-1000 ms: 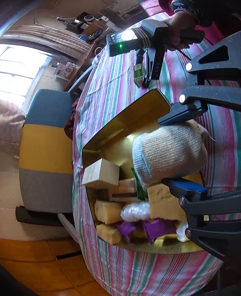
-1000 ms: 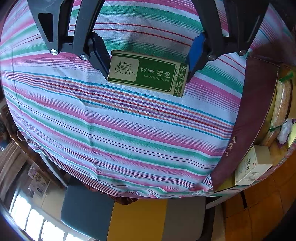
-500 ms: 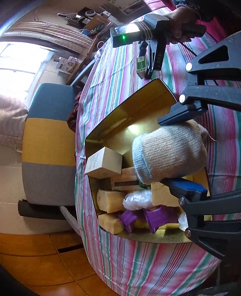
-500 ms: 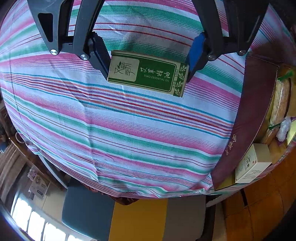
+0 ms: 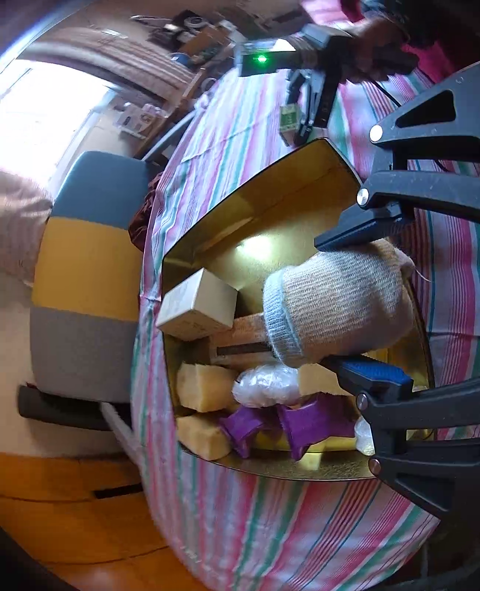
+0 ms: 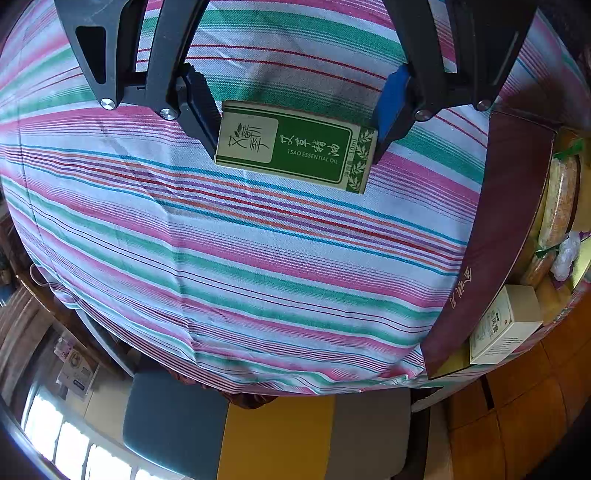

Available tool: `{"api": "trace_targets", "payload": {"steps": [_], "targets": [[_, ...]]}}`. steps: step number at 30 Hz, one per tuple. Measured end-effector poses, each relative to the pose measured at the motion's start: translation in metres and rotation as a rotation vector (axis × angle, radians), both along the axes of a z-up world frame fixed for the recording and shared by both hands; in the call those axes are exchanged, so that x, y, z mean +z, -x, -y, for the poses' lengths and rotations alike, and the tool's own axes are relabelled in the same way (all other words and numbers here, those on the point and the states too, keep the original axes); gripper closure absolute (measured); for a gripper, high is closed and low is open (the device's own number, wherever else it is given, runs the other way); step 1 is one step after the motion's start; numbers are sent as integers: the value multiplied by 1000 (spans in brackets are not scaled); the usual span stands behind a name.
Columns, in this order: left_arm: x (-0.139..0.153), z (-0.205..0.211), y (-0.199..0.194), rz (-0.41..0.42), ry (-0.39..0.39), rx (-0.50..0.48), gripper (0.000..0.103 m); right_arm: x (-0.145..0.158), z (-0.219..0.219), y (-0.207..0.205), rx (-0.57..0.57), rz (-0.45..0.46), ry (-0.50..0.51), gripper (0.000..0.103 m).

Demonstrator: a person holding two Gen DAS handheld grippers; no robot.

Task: Organize objects
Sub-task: 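Carry the white sock into the tray with the left tool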

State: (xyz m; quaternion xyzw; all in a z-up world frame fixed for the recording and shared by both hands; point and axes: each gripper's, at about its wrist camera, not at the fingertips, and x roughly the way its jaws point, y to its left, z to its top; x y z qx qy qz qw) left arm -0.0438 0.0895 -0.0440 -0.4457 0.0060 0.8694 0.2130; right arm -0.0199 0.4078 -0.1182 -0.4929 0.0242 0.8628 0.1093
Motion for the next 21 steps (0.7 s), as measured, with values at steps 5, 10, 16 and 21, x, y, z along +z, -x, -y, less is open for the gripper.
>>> {"api": "trace_targets", "payload": {"steps": [5, 10, 16, 21], "targets": [[2, 24, 19, 39, -59, 78, 49, 0, 1, 1, -2, 1, 1, 29], [2, 32, 30, 85, -131, 82, 49, 0, 1, 2, -4, 2, 5, 29], [8, -1, 38, 64, -131, -6, 49, 0, 2, 3, -5, 4, 8, 29], [0, -36, 52, 112, -141, -57, 49, 0, 1, 4, -4, 5, 11, 29]]}}
